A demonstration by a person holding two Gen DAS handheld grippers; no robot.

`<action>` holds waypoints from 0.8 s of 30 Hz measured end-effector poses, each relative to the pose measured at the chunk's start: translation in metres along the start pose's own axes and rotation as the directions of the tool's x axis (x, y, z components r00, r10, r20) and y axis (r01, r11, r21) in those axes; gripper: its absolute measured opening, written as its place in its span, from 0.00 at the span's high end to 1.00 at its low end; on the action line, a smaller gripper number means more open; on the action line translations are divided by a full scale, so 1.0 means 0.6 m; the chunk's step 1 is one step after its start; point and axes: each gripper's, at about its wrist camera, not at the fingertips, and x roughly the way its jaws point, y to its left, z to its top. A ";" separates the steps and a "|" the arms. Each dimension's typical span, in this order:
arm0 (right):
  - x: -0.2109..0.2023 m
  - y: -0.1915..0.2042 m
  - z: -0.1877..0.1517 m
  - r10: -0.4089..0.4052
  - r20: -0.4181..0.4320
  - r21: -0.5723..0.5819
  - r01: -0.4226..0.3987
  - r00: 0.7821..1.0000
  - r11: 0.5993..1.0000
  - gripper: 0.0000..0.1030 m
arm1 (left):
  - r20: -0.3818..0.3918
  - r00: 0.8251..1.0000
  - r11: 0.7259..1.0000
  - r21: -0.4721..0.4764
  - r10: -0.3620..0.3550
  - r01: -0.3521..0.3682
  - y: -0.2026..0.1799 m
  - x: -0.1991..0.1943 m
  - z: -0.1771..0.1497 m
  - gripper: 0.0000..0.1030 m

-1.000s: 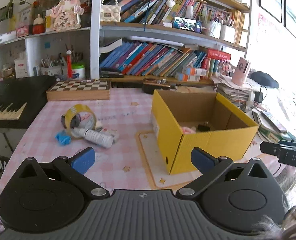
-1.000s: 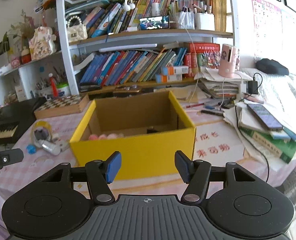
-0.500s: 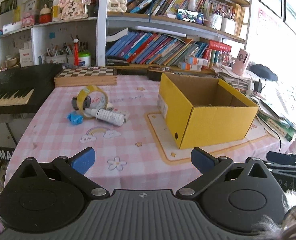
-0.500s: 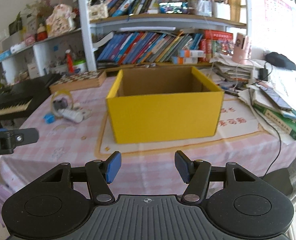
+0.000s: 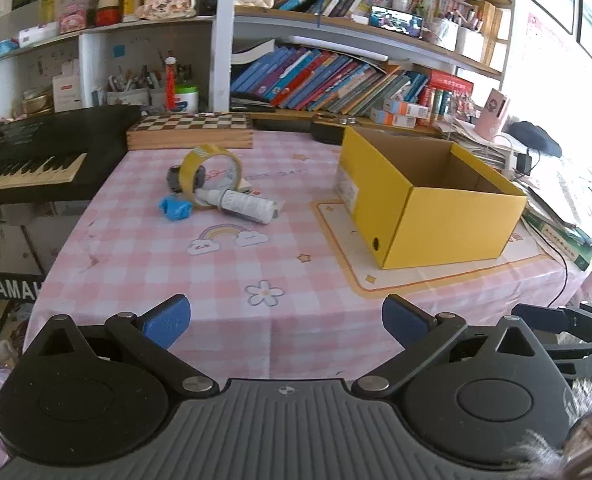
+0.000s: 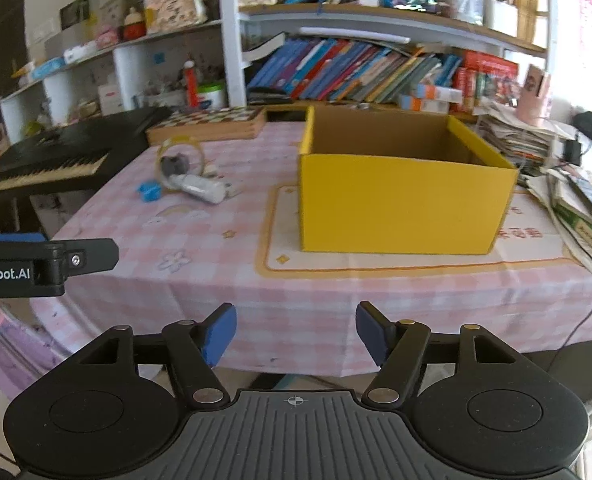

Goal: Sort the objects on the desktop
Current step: 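Lift both tools out of the yellow box and move back over the table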

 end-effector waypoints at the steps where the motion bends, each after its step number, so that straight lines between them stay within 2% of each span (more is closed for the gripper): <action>1: 0.002 0.006 0.001 0.006 -0.003 -0.005 -0.006 1.000 1.000 0.34 | 0.000 1.000 1.000 -0.004 0.006 -0.006 0.005 -0.002 -0.001 0.00; 24: 0.027 0.113 0.030 0.130 0.006 -0.144 -0.128 0.992 0.981 0.33 | 0.028 0.994 0.992 -0.072 0.108 -0.106 0.098 -0.030 0.000 0.00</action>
